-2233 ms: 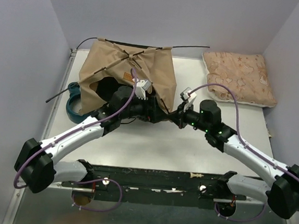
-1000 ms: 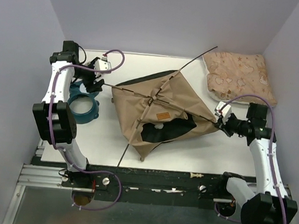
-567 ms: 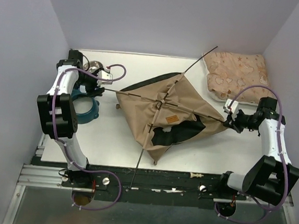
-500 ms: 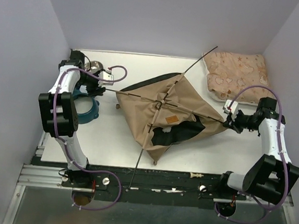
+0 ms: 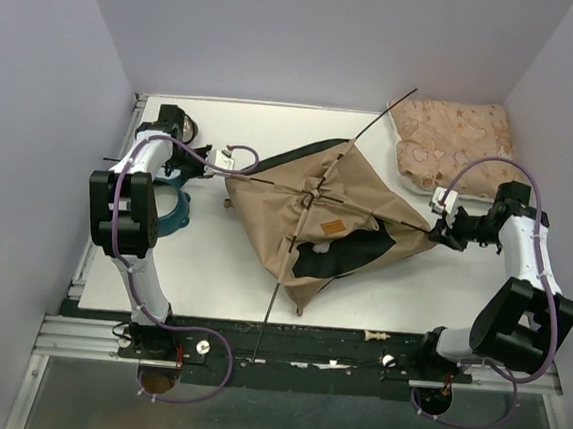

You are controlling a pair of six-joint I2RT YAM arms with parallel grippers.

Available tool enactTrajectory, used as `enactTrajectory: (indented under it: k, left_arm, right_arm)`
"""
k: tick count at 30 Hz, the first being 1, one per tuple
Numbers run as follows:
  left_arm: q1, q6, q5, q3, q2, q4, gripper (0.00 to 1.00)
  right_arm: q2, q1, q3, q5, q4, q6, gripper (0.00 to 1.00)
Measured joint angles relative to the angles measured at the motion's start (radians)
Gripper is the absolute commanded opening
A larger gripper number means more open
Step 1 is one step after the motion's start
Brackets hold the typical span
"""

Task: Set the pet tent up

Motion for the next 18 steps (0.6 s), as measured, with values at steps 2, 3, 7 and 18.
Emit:
enactTrajectory:
  k: [2, 3, 7, 18]
  left_arm:
    - [-0.007, -0.002, -0.007, -0.046, -0.022, 0.035, 0.00]
    - [-0.011, -0.002, -0.012, -0.070, -0.037, 0.048, 0.00]
    - [-0.021, -0.016, -0.018, -0.112, -0.081, 0.077, 0.00]
    - [-0.040, -0.027, 0.010, -0.129, -0.119, 0.125, 0.00]
  right_arm:
    - [0.010, 0.003, 0.012, 0.000, 0.000, 0.002, 0.44]
    - [0.014, 0.004, 0.016, 0.000, 0.000, 0.005, 0.52]
    - [0.037, 0.008, 0.050, 0.000, -0.008, 0.013, 0.67]
    - [0.040, 0.055, 0.162, -0.077, -0.066, 0.067, 0.87]
